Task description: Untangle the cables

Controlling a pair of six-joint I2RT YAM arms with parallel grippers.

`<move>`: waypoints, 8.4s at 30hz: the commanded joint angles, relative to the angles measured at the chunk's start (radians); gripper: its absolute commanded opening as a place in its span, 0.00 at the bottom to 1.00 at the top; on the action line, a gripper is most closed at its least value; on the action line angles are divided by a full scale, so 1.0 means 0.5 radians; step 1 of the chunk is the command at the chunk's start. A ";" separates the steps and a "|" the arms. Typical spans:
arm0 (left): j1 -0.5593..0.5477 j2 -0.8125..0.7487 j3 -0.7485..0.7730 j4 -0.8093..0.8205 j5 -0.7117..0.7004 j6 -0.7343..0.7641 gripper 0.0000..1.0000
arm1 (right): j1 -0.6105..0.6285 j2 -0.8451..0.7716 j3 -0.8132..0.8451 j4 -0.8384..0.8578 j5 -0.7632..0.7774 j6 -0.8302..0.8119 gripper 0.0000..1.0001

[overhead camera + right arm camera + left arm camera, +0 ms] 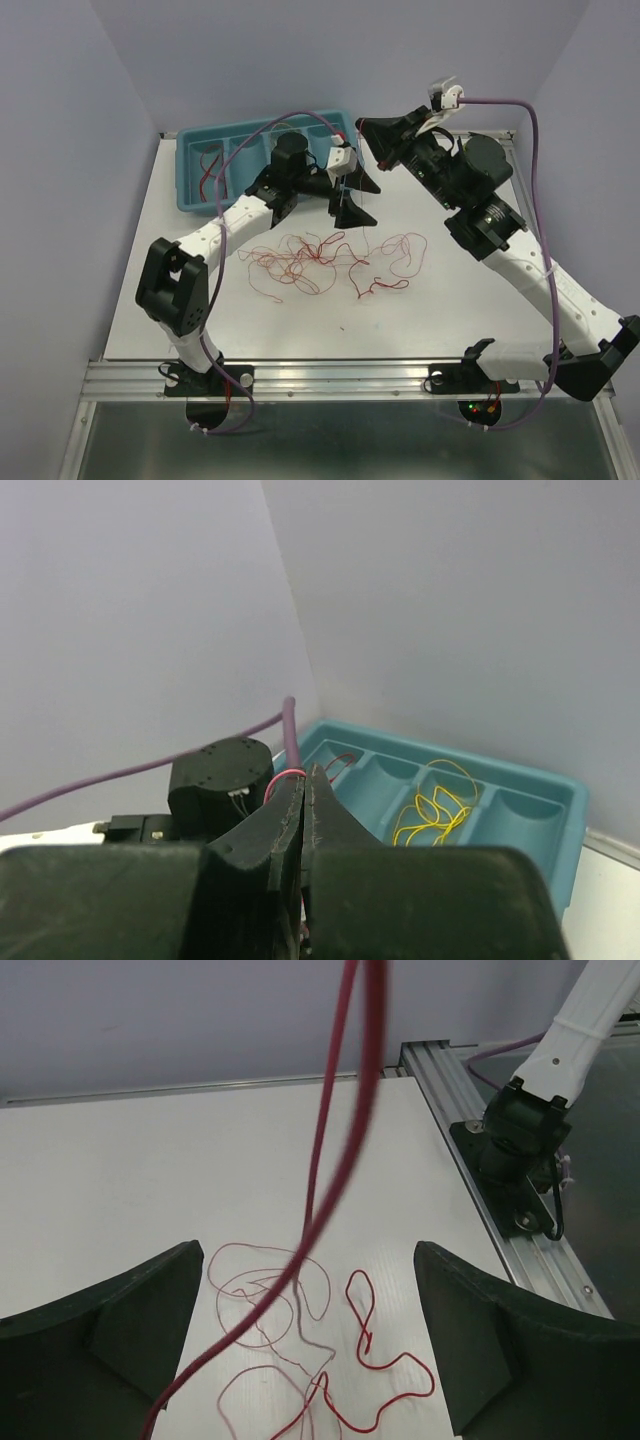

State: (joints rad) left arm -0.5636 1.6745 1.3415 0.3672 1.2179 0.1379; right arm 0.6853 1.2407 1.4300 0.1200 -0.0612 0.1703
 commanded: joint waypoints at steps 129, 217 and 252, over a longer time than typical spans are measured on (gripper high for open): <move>1.063 -0.115 0.956 0.428 -1.644 -0.429 0.00 | -0.005 0.703 -1.976 2.567 0.297 0.282 0.66; 1.112 0.826 0.488 -0.193 -1.898 -0.362 0.00 | -0.005 0.737 -2.010 2.665 0.230 0.353 0.66; 0.437 -0.283 -0.240 -0.323 -2.234 0.368 0.99 | 0.013 0.121 -1.424 -0.055 0.929 0.622 0.67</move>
State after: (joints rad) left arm -0.2993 1.6302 1.2758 0.1673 0.0227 0.2405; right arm 0.6823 1.4197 0.7372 0.4252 0.2485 0.4351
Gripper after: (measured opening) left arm 0.986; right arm 0.663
